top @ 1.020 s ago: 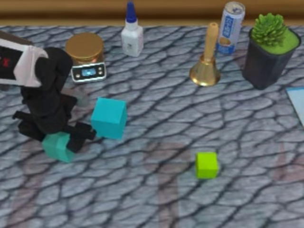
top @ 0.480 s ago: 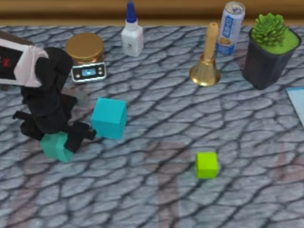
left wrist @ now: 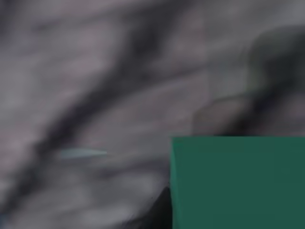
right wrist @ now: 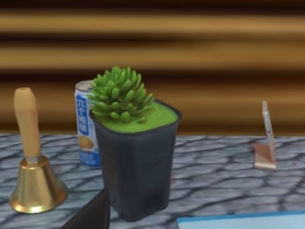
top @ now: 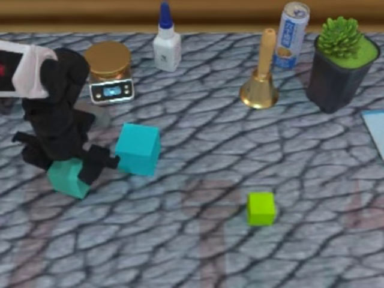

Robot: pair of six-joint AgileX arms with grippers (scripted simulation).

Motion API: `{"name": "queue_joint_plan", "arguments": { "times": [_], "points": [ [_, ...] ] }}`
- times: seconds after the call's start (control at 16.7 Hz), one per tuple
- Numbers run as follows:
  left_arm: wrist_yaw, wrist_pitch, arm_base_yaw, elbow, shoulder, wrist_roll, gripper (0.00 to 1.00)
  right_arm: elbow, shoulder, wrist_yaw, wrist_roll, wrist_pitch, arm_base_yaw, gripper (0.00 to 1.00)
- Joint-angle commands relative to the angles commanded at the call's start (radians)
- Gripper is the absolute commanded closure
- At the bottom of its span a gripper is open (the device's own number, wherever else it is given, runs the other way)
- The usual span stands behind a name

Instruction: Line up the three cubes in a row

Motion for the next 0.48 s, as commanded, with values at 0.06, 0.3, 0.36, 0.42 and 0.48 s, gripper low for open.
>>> {"name": "queue_joint_plan", "arguments": {
  "times": [0.06, 0.3, 0.36, 0.42, 0.48],
  "points": [
    [0.0, -0.044, 0.004, 0.018, -0.019, -0.001, 1.0, 0.0, 0.0, 0.0, 0.0, 0.0, 0.0, 0.0],
    [-0.001, -0.169, 0.013, 0.078, -0.087, -0.002, 1.0, 0.0, 0.0, 0.0, 0.0, 0.0, 0.0, 0.0],
    [-0.001, -0.174, 0.013, 0.081, -0.091, -0.002, 1.0, 0.0, 0.0, 0.0, 0.0, 0.0, 0.0, 0.0],
    [-0.001, -0.174, 0.013, 0.081, -0.091, -0.002, 1.0, 0.0, 0.0, 0.0, 0.0, 0.0, 0.0, 0.0],
    [-0.001, -0.174, 0.013, 0.081, -0.091, -0.002, 1.0, 0.0, 0.0, 0.0, 0.0, 0.0, 0.0, 0.0]
  ]
}}
